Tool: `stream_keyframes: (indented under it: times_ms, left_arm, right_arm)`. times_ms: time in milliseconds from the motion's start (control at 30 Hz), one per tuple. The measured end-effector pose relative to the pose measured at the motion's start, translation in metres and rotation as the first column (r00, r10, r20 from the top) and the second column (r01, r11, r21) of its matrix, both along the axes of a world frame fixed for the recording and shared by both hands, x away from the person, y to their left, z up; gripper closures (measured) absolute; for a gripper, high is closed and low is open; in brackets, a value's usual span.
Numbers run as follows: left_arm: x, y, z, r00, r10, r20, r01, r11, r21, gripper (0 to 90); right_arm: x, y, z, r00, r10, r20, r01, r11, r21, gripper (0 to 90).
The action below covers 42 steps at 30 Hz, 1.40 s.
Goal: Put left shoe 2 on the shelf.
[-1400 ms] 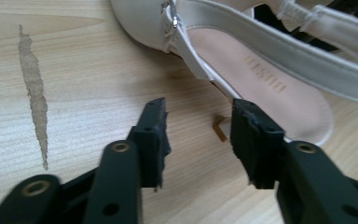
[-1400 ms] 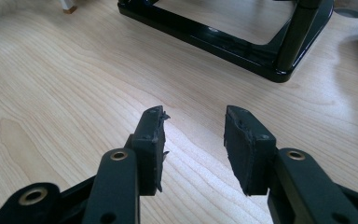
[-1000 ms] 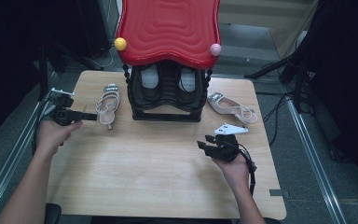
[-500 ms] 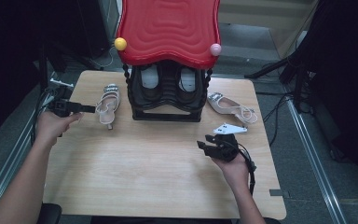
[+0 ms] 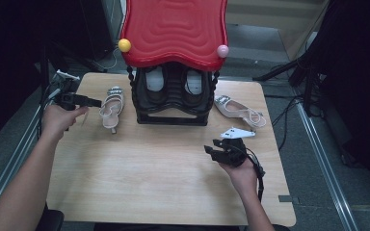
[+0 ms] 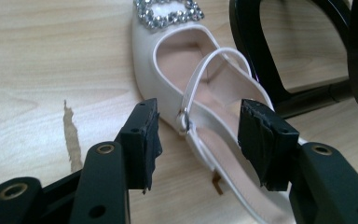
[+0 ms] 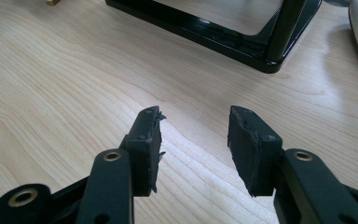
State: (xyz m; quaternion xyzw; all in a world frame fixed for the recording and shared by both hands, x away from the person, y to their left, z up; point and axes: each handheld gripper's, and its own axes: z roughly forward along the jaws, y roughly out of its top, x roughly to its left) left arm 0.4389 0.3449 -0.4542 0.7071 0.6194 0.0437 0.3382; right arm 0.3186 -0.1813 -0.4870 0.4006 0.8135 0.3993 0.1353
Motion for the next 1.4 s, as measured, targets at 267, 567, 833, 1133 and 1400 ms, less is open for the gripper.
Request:
stream_keyframes:
  times_ms: [267, 567, 833, 1133, 1400]
  left_arm:
    - [0.014, -0.016, -0.011, 0.9982, 0.041, -0.044, -0.04, 0.9989, 0.026, 47.6]
    - [0.018, -0.023, -0.025, 0.9921, 0.032, -0.122, -0.021, 0.9955, 0.093, 47.6]
    - [0.022, -0.022, -0.027, 0.9863, 0.036, -0.161, -0.024, 0.997, 0.073, 54.0]
    - [0.025, -0.019, -0.024, 0.9715, 0.057, -0.23, -0.046, 0.9976, 0.052, 71.0]
    - [0.032, -0.028, -0.018, 0.9615, 0.053, -0.27, -0.022, 0.9929, 0.117, 78.1]
  right_arm:
    - [0.0, 0.0, 0.0, 1.0, -0.002, 0.0, 0.002, 1.0, -0.004, 55.6]
    - [0.0, 0.0, -0.001, 1.0, -0.003, -0.002, 0.003, 0.9999, -0.01, 55.4]
    - [0.0, 0.002, -0.001, 1.0, -0.003, 0.0, 0.003, 0.9997, -0.023, 55.0]
    - [0.0, 0.001, -0.001, 1.0, -0.005, -0.001, 0.005, 0.9997, -0.025, 54.8]
    - [-0.001, 0.003, -0.001, 1.0, -0.002, 0.004, 0.002, 0.9994, -0.036, 54.6]
